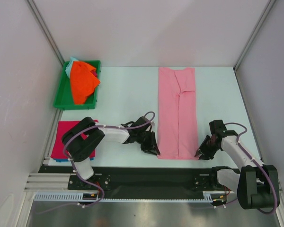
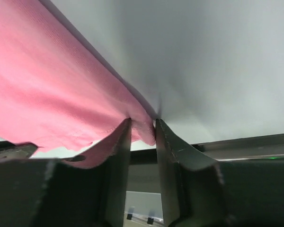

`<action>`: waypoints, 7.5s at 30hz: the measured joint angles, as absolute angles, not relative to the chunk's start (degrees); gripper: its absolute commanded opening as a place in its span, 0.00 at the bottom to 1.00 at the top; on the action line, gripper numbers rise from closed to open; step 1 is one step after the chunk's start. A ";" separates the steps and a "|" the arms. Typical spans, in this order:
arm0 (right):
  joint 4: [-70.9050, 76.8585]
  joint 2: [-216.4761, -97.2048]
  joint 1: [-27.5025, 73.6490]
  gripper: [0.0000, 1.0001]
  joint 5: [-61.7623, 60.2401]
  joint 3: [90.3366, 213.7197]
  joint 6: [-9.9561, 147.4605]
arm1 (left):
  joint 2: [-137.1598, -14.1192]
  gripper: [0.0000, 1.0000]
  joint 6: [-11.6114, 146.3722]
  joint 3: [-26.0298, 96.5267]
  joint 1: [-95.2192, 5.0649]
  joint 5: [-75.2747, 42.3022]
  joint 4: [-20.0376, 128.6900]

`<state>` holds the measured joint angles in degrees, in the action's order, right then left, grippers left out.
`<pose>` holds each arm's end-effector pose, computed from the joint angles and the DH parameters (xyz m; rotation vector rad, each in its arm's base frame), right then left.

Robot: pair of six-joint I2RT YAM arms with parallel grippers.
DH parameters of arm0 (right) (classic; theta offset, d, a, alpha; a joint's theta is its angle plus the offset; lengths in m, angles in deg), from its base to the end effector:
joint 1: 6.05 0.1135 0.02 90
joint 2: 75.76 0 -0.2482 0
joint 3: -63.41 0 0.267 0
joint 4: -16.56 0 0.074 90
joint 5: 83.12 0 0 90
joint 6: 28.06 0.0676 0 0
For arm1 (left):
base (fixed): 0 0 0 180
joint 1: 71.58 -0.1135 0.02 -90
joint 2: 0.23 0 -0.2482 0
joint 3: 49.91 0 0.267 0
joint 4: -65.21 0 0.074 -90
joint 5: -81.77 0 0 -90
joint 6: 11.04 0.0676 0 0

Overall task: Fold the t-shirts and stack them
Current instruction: Fold the tshirt

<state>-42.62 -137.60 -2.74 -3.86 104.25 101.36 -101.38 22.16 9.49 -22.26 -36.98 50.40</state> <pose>0.1751 0.0227 0.0983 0.9156 2.8878 0.3600 0.1974 -0.2795 0.0680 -0.0333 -2.8818 1.1325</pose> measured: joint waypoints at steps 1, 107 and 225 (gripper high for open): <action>-42.56 -137.60 -2.74 0.12 -3.84 104.25 101.51 | -101.49 0.13 22.27 9.49 -22.26 -36.96 50.40; 22.53 -207.57 -12.64 0.21 -45.72 152.49 115.76 | -142.66 0.43 34.03 70.74 -43.41 -43.75 46.40; 5.55 -181.12 -18.00 0.22 -45.02 133.10 105.71 | -127.21 0.47 37.75 55.28 -45.03 -54.66 48.95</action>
<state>5.55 -181.12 -18.00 -45.02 133.10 105.71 -127.21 37.75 55.28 -45.03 -54.66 48.95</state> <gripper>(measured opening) 0.218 0.489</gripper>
